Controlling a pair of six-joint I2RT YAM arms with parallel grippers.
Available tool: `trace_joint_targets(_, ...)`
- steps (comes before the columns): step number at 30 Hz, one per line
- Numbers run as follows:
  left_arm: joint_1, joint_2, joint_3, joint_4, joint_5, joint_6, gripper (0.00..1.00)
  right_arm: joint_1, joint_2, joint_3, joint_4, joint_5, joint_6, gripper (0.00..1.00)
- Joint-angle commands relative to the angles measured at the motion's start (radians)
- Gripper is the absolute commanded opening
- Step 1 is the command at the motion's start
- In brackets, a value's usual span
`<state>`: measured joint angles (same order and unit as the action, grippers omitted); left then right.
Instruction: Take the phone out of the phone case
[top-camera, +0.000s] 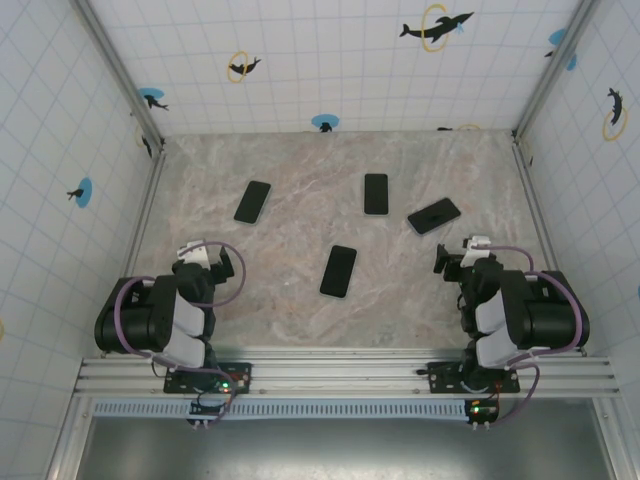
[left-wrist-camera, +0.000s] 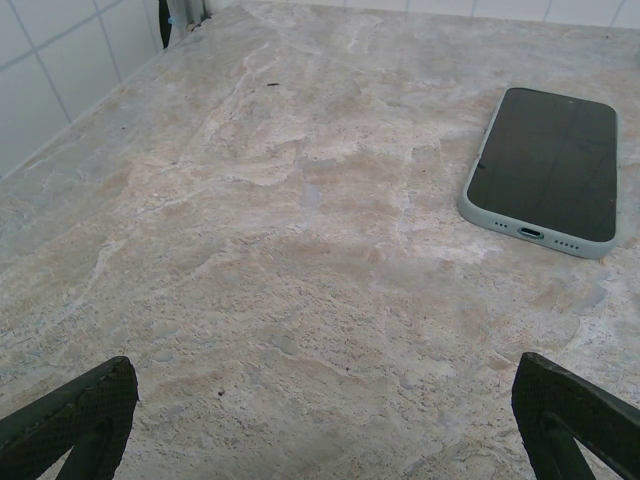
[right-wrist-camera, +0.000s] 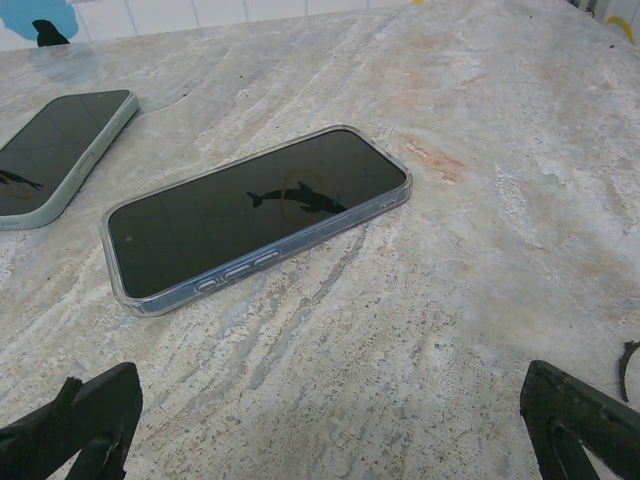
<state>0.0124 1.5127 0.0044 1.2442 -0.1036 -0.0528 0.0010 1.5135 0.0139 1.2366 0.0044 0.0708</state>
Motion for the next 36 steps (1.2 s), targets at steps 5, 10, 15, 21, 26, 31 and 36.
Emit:
trace_joint_targets(5,0.004,-0.003,-0.010,0.047,0.013,-0.007,0.98,0.005,0.006,-0.019,0.042,0.014,0.001,0.99)
trace_joint_targets(10,0.004,-0.132,0.043,-0.158,0.008,-0.012,0.98,0.008,-0.136,0.004,-0.117,0.009,-0.008,0.99)
trace_joint_targets(15,0.003,-0.285,0.187,-0.543,0.013,-0.091,0.98,0.014,-0.286,0.058,-0.273,-0.022,0.029,0.99)
trace_joint_targets(21,0.002,-0.356,0.389,-0.976,-0.017,-0.129,0.98,0.087,-0.380,0.166,-0.445,-0.132,0.055,0.99)
trace_joint_targets(26,0.002,-0.316,0.534,-1.206,0.144,-0.053,0.98,0.178,-0.401,0.279,-0.613,-0.249,0.035,0.99)
trace_joint_targets(31,0.002,-0.231,0.641,-1.320,0.235,0.059,0.98,0.280,-0.389,0.356,-0.725,-0.311,0.048,0.99)
trace_joint_targets(36,0.003,-0.088,0.781,-1.391,0.370,0.187,0.98,0.372,-0.372,0.408,-0.770,-0.350,0.080,0.99)
